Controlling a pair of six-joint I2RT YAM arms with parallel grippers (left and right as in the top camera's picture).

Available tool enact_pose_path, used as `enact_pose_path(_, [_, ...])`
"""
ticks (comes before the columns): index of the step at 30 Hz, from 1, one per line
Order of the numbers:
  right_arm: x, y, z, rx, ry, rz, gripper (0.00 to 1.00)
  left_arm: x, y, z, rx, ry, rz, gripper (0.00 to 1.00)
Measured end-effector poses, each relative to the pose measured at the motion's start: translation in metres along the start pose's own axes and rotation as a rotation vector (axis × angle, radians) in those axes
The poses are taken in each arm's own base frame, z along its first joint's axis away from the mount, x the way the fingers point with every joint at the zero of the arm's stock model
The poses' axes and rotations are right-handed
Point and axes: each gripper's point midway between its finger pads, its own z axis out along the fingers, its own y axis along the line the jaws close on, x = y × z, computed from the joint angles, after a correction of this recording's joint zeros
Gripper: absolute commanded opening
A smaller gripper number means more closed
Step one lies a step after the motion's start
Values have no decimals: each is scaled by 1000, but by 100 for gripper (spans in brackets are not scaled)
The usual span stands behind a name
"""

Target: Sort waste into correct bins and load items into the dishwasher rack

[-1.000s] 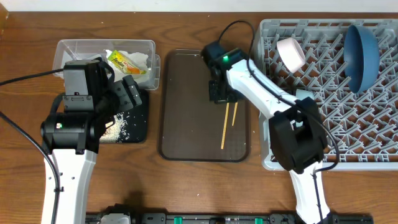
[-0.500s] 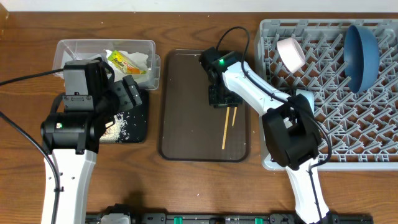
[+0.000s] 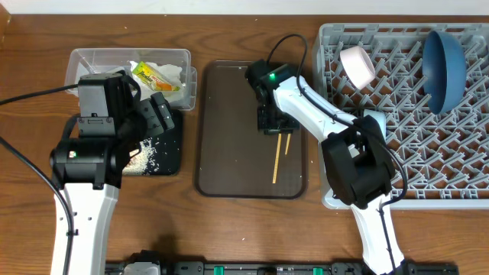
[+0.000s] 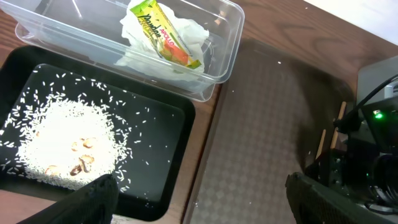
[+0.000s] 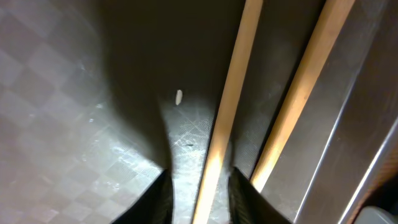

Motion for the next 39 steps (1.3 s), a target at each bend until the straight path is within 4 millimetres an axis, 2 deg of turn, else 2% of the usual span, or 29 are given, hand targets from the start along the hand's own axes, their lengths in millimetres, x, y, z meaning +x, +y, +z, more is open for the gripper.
enact_pose_path(4, [0,0,2,0,1,8,6,0,0,0,0,0,0,89])
enact_pose_path(11, [-1,4,4,-25,-3,-3,2,0,0,0,0,0,0,89])
enact_pose_path(19, [-5,15,2,-121,5,-127,1,0,0,0,0,0,0,89])
enact_pose_path(22, [0,18,-2,-145,28,-212,1,0,0,0,0,0,0,89])
enact_pose_path(24, [3,20,-12,-164,34,-267,1,0,0,0,0,0,0,89])
enact_pose_path(27, [-8,18,-48,-202,-23,-319,1,0,0,0,0,0,0,89])
enact_pose_path(30, [-35,-1,-113,-232,-179,-307,1,0,0,0,0,0,0,89])
enact_pose_path(33, [-57,-43,-183,-223,-367,-243,1,0,0,0,0,0,0,89])
enact_pose_path(36, [-67,-93,-235,-172,-510,-163,1,0,0,0,0,0,0,89])
enact_pose_path(38, [-71,-119,-248,-136,-552,-127,1,0,0,0,0,0,0,89])
enact_pose_path(39, [-74,-131,-248,-117,-558,-110,1,0,0,0,0,0,0,89])
